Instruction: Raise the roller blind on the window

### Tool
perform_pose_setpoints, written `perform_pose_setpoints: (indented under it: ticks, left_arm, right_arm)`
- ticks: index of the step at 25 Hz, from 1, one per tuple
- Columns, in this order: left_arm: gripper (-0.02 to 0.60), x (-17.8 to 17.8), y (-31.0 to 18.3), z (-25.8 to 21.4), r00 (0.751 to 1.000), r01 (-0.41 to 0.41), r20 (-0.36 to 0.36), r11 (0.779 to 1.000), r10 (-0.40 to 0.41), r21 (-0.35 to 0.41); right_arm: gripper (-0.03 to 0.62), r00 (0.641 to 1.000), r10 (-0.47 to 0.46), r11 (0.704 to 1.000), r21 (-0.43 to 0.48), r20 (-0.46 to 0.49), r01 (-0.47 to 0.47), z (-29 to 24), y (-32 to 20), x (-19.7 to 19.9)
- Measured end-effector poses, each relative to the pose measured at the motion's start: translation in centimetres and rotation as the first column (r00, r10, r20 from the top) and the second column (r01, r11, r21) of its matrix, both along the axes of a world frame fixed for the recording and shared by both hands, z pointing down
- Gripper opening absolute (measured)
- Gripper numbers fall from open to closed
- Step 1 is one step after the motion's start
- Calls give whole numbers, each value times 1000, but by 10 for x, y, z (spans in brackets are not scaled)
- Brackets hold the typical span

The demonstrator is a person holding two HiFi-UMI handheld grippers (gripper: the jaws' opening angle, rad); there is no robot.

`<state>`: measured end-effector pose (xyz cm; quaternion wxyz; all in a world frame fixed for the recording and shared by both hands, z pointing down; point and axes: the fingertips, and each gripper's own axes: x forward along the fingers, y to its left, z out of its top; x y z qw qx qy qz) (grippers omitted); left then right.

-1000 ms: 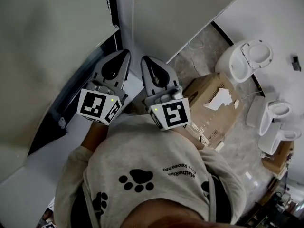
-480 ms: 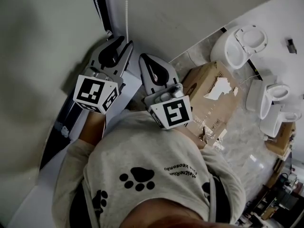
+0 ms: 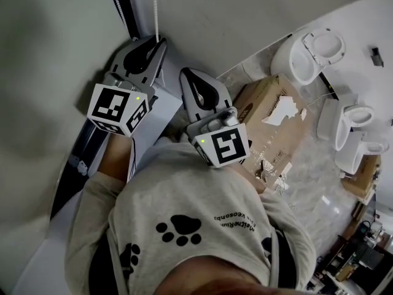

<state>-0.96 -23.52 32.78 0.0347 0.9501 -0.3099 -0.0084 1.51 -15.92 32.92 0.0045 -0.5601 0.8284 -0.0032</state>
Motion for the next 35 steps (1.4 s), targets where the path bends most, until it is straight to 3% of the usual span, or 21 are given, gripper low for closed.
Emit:
perform_pose_setpoints:
  ticks: [2,9,17,22,25,31,35]
  left_arm:
    - [21,-1,0,-3,1000,20,2,1000,-20,3]
    - [17,1,19,6,1000,25,4,999,-24,-37]
    - [17,-9,35,-1,995,97,-21,994,-98,-55]
    - [17,-15,46,-6,991,127,-35,991,-129,-50]
    - [17,-15,56,-7,990,133,-36,990,-135,-41]
    - [17,-10,72,-6,990,139,-26,989,-140,-45]
    - [17,-12,76,-5,989,145,-24,988,-146,-48]
  right_arm:
    - [9,1000,-18,1000,3,4,18,-2,0,0]
    - [9,996,-90,996,16,-8,90,-6,0,-3]
    - [9,976,-219,974,51,-16,219,-32,-3,-10]
    - [15,934,-357,932,61,-1,357,-65,1,-26]
    - [92,913,-406,913,67,42,402,-88,2,-34]
    - [94,887,-460,884,105,39,455,-132,0,-43]
    - [73,876,-481,870,114,-17,480,-151,-2,-54]
